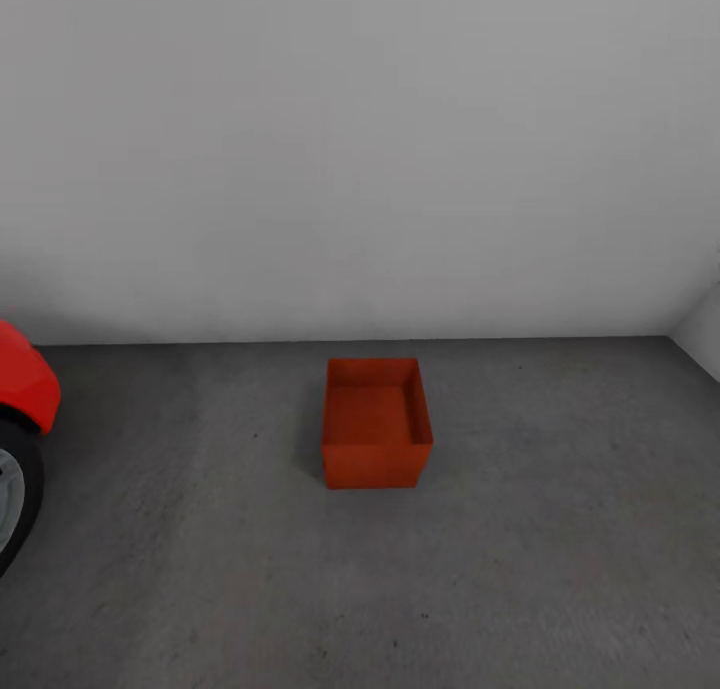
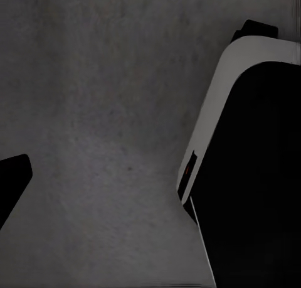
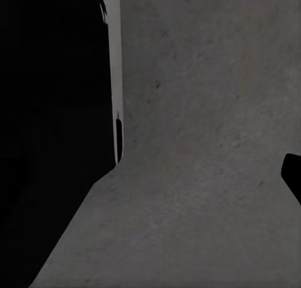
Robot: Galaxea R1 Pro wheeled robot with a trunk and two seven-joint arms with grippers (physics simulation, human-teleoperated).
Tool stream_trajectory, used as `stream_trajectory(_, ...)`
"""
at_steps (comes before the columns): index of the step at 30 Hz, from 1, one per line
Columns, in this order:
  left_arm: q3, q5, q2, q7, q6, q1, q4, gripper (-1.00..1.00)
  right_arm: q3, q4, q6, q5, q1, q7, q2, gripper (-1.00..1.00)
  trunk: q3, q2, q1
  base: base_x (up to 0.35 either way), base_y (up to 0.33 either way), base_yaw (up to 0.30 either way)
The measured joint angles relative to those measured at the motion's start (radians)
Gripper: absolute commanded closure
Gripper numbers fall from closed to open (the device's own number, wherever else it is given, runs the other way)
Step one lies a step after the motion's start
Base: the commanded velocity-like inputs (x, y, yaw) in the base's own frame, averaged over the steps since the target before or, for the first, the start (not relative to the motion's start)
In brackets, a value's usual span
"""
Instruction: Move the two storage containers from the living room to the garage. In the garage, place one container on the floor and stack the other container on top of it (either order is fine).
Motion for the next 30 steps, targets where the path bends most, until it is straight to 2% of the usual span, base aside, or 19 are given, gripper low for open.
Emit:
stream_trajectory(6, 0.000, 0.004, 0.000, -0.020, -0.008, 0.016, 0.000, -1.00, 0.000, 0.000, -0.002, -0.001, 0.005, 0.041, 0.000, -1.00, 0.000, 0.000, 0.000, 0.000, 0.000, 0.000)
stream_trajectory(14, 0.000, 0.000, -0.002, -0.022, -0.024, 0.057, 0.000, -1.00, 0.001, 0.000, -0.001, 0.000, 0.006, 0.055, 0.001, -1.00, 0.000, 0.000, 0.000, 0.000, 0.000, 0.000)
stream_trajectory(23, 0.001, 0.006, -0.007, -0.022, -0.109, 0.064, -0.002, -1.00, 0.001, 0.000, -0.002, -0.001, 0.018, 0.056, 0.003, -1.00, 0.007, 0.000, 0.000, 0.000, 0.000, 0.050)
stream_trajectory(30, 0.005, 0.002, -0.011, -0.022, -0.125, 0.065, -0.010, -1.00, -0.001, 0.000, -0.005, 0.000, 0.025, 0.056, 0.024, -1.00, 0.017, 0.000, 0.000, 0.000, 0.000, 0.067)
